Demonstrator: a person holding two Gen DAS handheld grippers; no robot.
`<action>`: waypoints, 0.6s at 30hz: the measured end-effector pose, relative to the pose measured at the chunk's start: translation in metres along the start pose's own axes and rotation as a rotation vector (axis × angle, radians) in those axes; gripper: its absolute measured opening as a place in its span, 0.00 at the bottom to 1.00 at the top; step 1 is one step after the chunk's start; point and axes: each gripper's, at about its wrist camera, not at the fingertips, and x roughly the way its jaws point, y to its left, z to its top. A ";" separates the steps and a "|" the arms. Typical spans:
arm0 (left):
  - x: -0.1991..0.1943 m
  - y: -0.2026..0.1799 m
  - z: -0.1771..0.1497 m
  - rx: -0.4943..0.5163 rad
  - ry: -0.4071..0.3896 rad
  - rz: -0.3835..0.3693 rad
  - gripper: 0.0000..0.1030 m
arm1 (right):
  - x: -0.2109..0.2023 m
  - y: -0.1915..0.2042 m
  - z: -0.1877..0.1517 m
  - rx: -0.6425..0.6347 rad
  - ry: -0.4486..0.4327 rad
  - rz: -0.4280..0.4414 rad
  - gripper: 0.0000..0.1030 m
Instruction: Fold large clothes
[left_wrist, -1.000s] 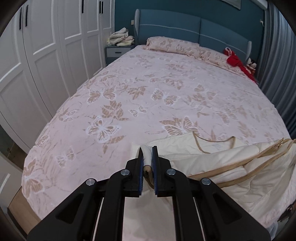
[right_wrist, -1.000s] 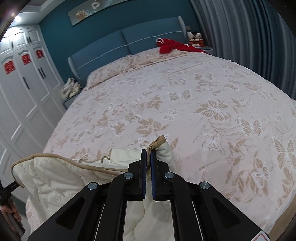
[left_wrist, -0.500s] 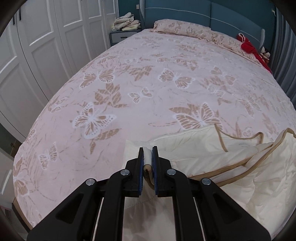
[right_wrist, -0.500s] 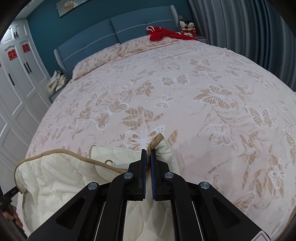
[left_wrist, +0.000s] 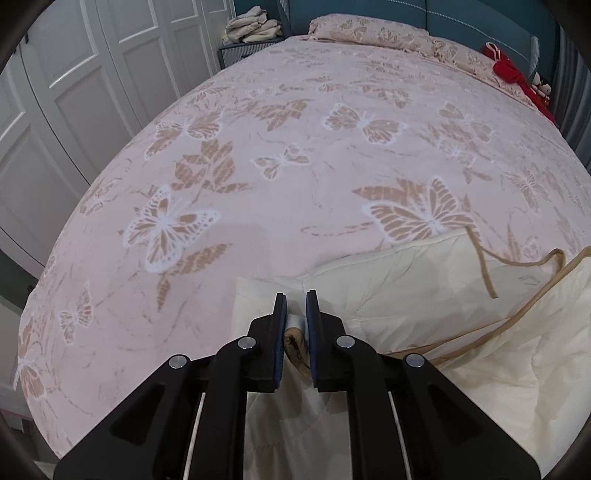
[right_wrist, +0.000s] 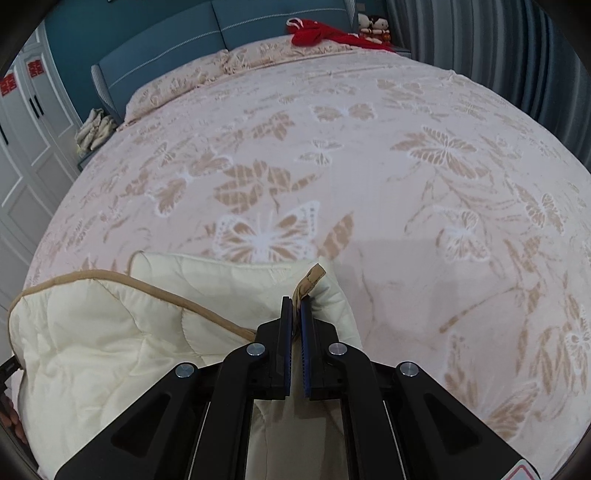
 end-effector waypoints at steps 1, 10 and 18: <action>0.004 -0.001 -0.001 0.002 0.003 0.001 0.10 | 0.003 0.001 -0.001 -0.005 0.003 -0.006 0.03; 0.030 -0.008 -0.006 0.022 0.027 0.022 0.14 | 0.022 0.012 -0.011 -0.067 0.009 -0.064 0.04; -0.007 0.033 0.005 -0.108 -0.049 -0.134 0.66 | -0.041 -0.015 0.009 0.046 -0.131 0.099 0.49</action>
